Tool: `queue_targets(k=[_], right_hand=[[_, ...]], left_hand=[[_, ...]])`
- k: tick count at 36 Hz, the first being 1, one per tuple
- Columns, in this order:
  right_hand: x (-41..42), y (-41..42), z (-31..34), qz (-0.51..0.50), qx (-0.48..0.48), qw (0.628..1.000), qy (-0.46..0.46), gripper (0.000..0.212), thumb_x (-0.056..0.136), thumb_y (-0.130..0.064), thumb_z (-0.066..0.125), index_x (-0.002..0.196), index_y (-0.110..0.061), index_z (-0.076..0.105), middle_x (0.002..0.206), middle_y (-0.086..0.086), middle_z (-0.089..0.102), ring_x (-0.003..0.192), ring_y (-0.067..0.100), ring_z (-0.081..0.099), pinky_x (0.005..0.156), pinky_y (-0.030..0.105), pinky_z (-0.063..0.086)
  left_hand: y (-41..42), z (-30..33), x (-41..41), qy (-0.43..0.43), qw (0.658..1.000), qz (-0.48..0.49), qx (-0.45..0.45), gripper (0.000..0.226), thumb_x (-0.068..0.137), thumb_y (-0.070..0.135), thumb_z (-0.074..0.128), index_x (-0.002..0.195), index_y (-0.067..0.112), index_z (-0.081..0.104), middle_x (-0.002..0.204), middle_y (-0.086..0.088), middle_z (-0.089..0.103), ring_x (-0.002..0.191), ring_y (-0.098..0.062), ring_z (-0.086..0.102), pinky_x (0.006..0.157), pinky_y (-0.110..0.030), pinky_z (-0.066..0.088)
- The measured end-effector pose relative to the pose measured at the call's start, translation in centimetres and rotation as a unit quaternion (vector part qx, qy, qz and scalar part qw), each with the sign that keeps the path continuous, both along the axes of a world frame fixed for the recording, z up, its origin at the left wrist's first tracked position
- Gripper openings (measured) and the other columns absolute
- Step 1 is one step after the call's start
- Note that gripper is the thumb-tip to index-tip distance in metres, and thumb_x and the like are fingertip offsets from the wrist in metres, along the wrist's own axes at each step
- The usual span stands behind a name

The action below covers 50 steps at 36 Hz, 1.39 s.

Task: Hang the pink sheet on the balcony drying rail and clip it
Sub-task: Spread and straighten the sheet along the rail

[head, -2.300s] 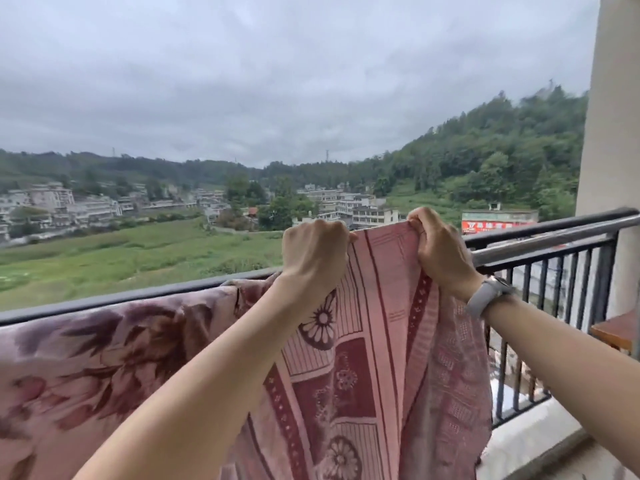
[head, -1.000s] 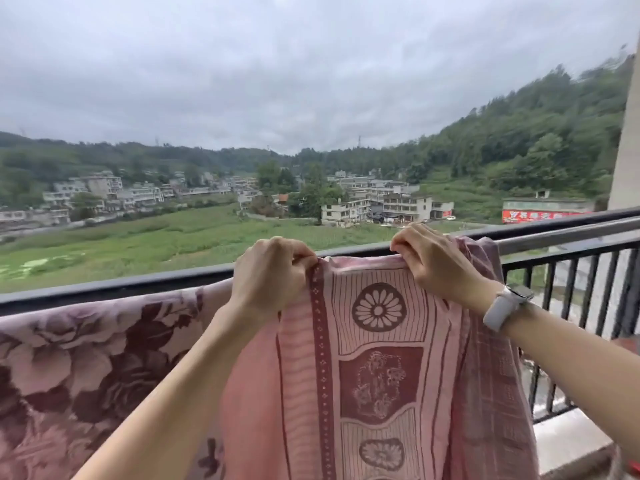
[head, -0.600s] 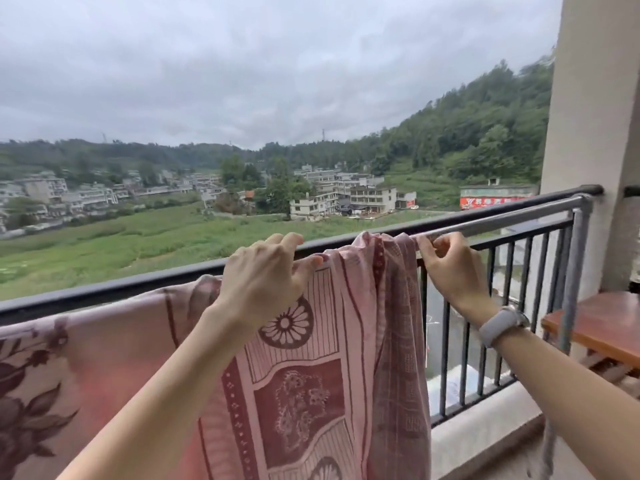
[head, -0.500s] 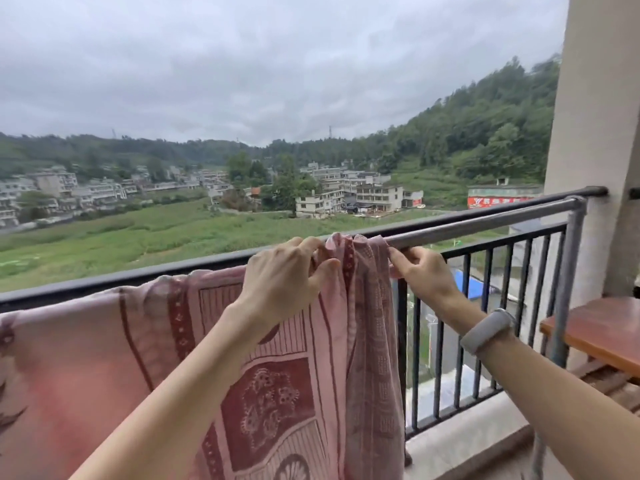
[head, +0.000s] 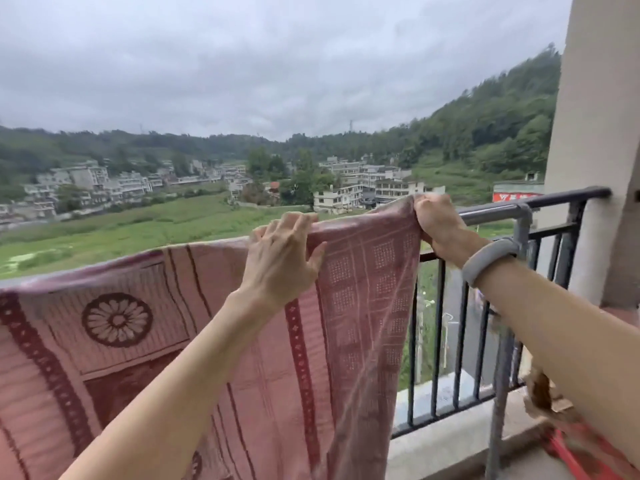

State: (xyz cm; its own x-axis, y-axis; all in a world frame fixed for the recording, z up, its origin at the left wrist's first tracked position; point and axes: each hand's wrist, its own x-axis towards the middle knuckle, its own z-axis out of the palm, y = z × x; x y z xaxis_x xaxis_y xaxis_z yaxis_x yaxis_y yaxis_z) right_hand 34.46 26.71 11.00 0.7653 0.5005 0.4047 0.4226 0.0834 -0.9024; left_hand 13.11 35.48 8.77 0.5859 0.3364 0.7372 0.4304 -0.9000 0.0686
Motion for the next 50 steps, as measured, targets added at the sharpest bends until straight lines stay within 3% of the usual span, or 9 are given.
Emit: queue_targets(k=[7,12,22,25,30,35,39,43,50], right_hand=[[5.5,-4.0,0.6,0.006,-0.063,0.981,-0.185,0.026,0.1,-0.016,0.032,0.079,-0.008,0.045,0.064,0.0,0.042,0.056,0.012,0.04,0.042,0.015,0.033],[11.2,-5.2,1.4,-0.015,-0.051,0.976,-0.212,0.018,0.099,-0.016,0.033,0.091,-0.006,0.045,0.07,0.001,0.044,0.065,0.015,0.043,0.058,0.031,0.037],[25.1,-8.5,2.4,-0.082,-0.086,0.948,-0.296,0.011,0.098,-0.017,0.037,0.093,-0.011,0.045,0.075,0.0,0.048,0.076,0.022,0.049,0.072,0.041,0.042],[28.1,-9.6,1.8,-0.079,-0.06,0.951,-0.292,0.007,0.096,-0.016,0.042,0.096,-0.012,0.048,0.085,-0.002,0.051,0.084,0.019,0.05,0.074,0.032,0.039],[30.5,-10.9,-1.9,0.021,-0.016,0.966,-0.256,0.008,0.089,-0.004,0.053,0.088,-0.012,0.052,0.079,0.002,0.054,0.072,0.015,0.051,0.068,0.032,0.045],[33.4,-11.4,-4.1,0.09,0.059,0.975,-0.195,0.017,0.089,-0.003,0.046,0.085,-0.012,0.059,0.068,0.006,0.056,0.056,0.01,0.047,0.05,0.019,0.037],[35.4,-10.1,-4.4,0.168,0.072,0.967,-0.178,0.022,0.081,-0.012,0.044,0.086,-0.019,0.065,0.078,0.001,0.062,0.068,0.015,0.054,0.057,0.027,0.045],[36.3,-9.0,-5.1,0.293,0.08,0.935,-0.184,0.027,0.082,-0.011,0.045,0.101,-0.013,0.064,0.103,0.005,0.066,0.097,0.013,0.06,0.082,0.024,0.05],[38.4,-8.3,-6.5,0.432,0.106,0.884,-0.144,0.016,0.086,-0.015,0.054,0.098,-0.021,0.062,0.096,-0.003,0.067,0.09,0.008,0.064,0.079,0.021,0.051]], left_hand=[[-3.4,0.6,12.7,-0.032,0.998,-0.022,0.049,0.026,0.094,0.025,0.045,0.118,0.018,0.055,0.105,-0.005,0.067,0.093,-0.026,0.062,0.079,-0.037,0.041],[-4.3,1.5,19.5,-0.082,0.995,-0.014,0.062,0.018,0.089,0.012,0.05,0.101,0.016,0.064,0.078,-0.006,0.069,0.069,-0.027,0.062,0.062,-0.029,0.031],[-6.2,2.7,34.2,-0.084,0.995,-0.038,0.038,0.016,0.091,0.014,0.048,0.094,0.02,0.062,0.076,-0.002,0.067,0.059,-0.017,0.048,0.055,-0.028,0.029],[-7.1,2.6,37.1,-0.057,0.997,-0.05,0.018,0.017,0.091,0.014,0.045,0.097,0.019,0.061,0.08,-0.003,0.067,0.062,-0.02,0.053,0.056,-0.03,0.034],[-9.1,0.4,37.9,0.011,0.997,-0.066,0.038,0.023,0.092,0.036,0.042,0.101,0.022,0.058,0.093,0.003,0.067,0.077,-0.021,0.063,0.064,-0.031,0.047],[-9.5,-0.8,37.8,-0.04,0.993,-0.049,0.104,0.035,0.088,0.053,0.042,0.1,0.026,0.062,0.091,0.008,0.069,0.076,-0.018,0.065,0.059,-0.028,0.043],[-9.9,-1.6,39.0,-0.059,0.99,0.007,0.126,0.032,0.086,0.051,0.048,0.088,0.026,0.067,0.08,0.008,0.071,0.07,-0.017,0.066,0.055,-0.023,0.037],[-10.7,-2.5,40.2,-0.1,0.987,0.06,0.109,0.028,0.086,0.046,0.049,0.083,0.026,0.067,0.081,0.008,0.07,0.077,-0.016,0.065,0.064,-0.026,0.042],[-13.2,-5.9,43.1,-0.241,0.956,0.144,0.085,0.026,0.086,0.029,0.052,0.106,0.016,0.061,0.106,-0.001,0.065,0.103,-0.014,0.05,0.097,-0.045,0.038]])
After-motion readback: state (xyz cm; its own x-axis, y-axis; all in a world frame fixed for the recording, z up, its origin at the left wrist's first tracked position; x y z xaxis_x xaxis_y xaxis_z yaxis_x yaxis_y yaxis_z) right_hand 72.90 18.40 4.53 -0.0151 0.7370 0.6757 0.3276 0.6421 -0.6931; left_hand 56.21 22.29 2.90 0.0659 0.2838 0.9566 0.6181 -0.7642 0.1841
